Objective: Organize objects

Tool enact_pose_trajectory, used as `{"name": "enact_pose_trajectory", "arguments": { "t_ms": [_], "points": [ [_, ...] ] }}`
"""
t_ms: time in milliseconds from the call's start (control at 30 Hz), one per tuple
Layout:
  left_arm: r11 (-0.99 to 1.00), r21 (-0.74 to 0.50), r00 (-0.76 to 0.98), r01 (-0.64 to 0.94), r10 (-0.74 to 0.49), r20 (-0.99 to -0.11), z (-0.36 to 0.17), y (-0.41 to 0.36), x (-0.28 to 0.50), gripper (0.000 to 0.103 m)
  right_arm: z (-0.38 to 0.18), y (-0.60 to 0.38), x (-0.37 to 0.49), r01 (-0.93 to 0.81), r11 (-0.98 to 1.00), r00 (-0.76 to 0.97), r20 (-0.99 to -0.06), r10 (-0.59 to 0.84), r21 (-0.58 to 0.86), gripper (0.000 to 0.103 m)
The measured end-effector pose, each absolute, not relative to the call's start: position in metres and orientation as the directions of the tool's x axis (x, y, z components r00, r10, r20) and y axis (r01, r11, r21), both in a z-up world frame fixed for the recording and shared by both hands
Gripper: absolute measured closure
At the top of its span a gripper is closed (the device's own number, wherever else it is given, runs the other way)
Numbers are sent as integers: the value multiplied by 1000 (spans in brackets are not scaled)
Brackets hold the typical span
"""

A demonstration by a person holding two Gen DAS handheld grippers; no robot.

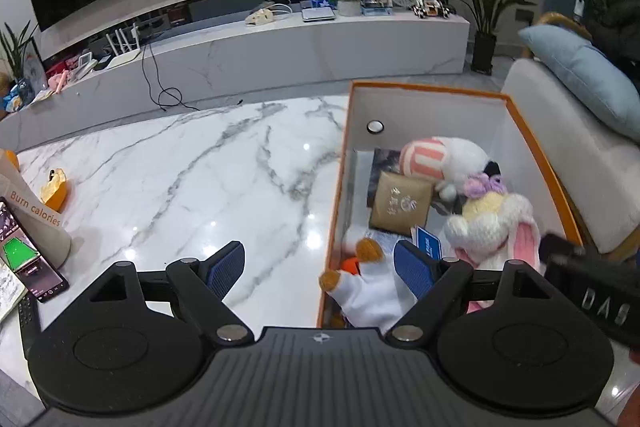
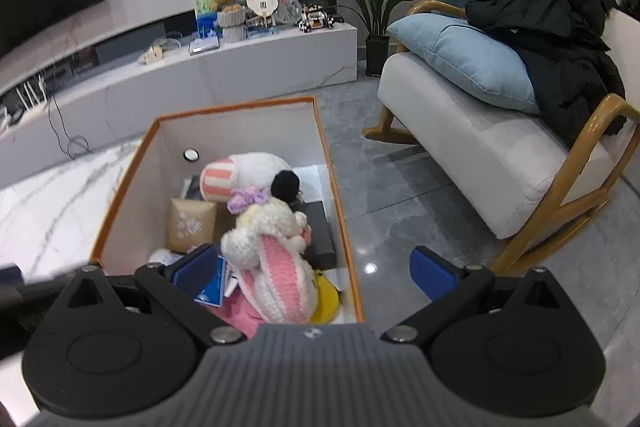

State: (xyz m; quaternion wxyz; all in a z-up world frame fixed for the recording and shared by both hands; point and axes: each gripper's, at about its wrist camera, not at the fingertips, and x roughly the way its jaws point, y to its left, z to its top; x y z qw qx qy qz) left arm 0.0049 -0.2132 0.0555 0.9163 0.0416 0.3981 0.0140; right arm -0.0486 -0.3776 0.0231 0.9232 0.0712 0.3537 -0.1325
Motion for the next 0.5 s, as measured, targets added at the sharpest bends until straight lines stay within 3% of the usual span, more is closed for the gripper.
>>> {"name": "enact_pose_trajectory", "arguments": {
  "t_ms": [500],
  "points": [
    [987, 159, 662, 37, 95, -743, 51, -224, 5, 8, 18, -374, -50, 297, 955, 687, -699, -199, 19, 1]
  ]
}}
